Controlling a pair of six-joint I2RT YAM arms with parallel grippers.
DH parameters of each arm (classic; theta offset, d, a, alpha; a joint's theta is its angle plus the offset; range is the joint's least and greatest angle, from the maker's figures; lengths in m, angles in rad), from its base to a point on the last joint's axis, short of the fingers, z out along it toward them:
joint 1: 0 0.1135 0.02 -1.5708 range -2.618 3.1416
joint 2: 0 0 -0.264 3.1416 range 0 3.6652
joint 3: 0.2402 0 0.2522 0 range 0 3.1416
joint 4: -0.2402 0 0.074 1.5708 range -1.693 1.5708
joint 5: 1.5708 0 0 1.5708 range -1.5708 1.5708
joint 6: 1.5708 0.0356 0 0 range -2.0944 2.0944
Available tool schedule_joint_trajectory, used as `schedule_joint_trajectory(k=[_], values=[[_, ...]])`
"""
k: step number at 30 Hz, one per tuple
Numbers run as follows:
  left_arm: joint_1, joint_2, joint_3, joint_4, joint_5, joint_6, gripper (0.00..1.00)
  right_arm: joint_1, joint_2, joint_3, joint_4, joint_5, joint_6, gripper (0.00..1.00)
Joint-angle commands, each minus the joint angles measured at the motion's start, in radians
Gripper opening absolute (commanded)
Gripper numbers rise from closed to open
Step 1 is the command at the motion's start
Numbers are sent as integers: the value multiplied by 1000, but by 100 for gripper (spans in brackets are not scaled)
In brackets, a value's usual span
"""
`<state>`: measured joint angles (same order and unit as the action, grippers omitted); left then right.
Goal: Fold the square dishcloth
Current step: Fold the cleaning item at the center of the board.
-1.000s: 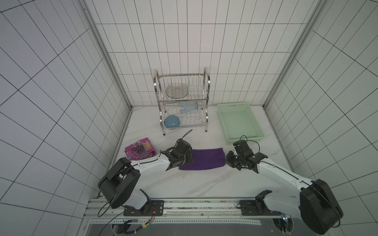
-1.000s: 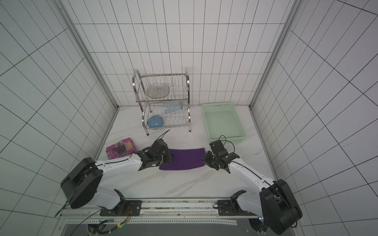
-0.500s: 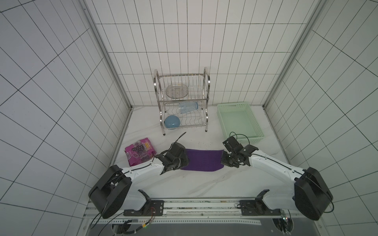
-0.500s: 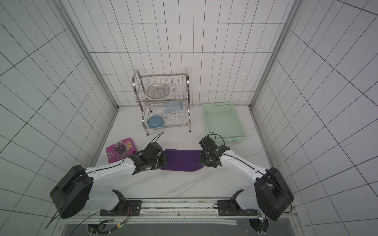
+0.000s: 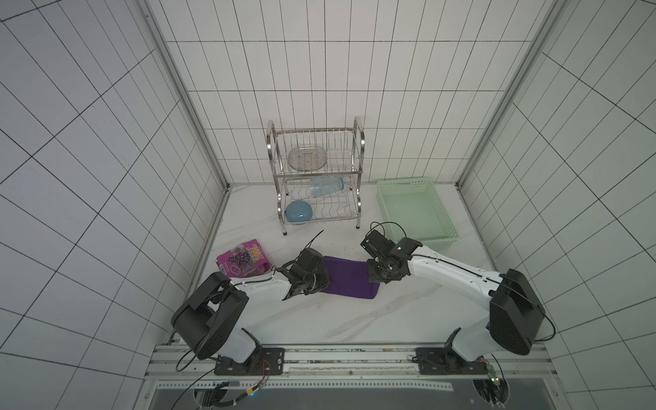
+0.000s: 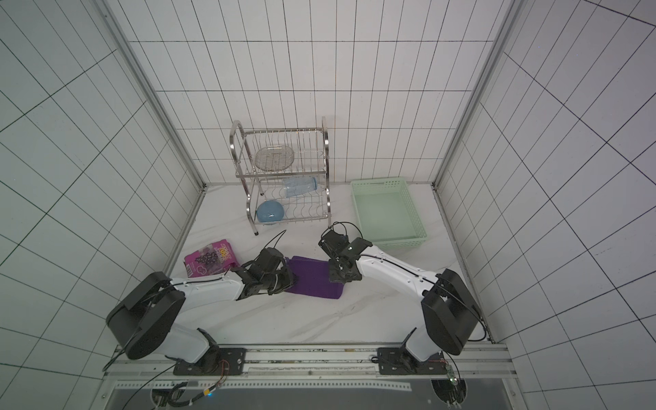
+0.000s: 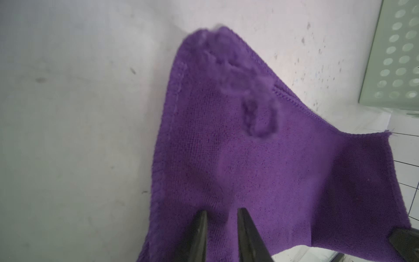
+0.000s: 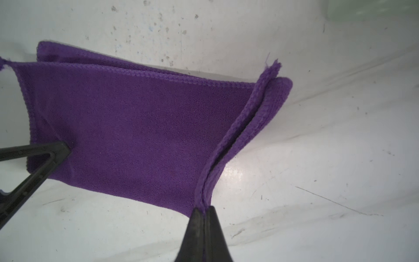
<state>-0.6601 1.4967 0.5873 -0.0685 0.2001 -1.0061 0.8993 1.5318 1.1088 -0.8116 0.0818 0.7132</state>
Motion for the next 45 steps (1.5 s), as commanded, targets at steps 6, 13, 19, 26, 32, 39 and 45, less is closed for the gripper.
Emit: schedule_joint_trajectory(k=[6,13,19,26,32,39,45], values=[[-39,67,14,66,5,-52,26,10,31,98,-156,97,-105,0],[-55,86,14,134,24,-115,27,18,71,144,-177,58,-133,0],[-31,-16,5,108,37,-131,33,56,129,216,-205,80,-136,0],[65,-195,-53,-24,42,-110,35,82,187,300,-236,108,-138,0],[146,-227,-131,-14,120,-88,34,102,235,361,-236,109,-139,0],[145,-163,-137,85,200,-93,30,116,307,450,-251,122,-140,0],[144,-141,-141,112,207,-99,26,123,361,520,-251,115,-151,0]])
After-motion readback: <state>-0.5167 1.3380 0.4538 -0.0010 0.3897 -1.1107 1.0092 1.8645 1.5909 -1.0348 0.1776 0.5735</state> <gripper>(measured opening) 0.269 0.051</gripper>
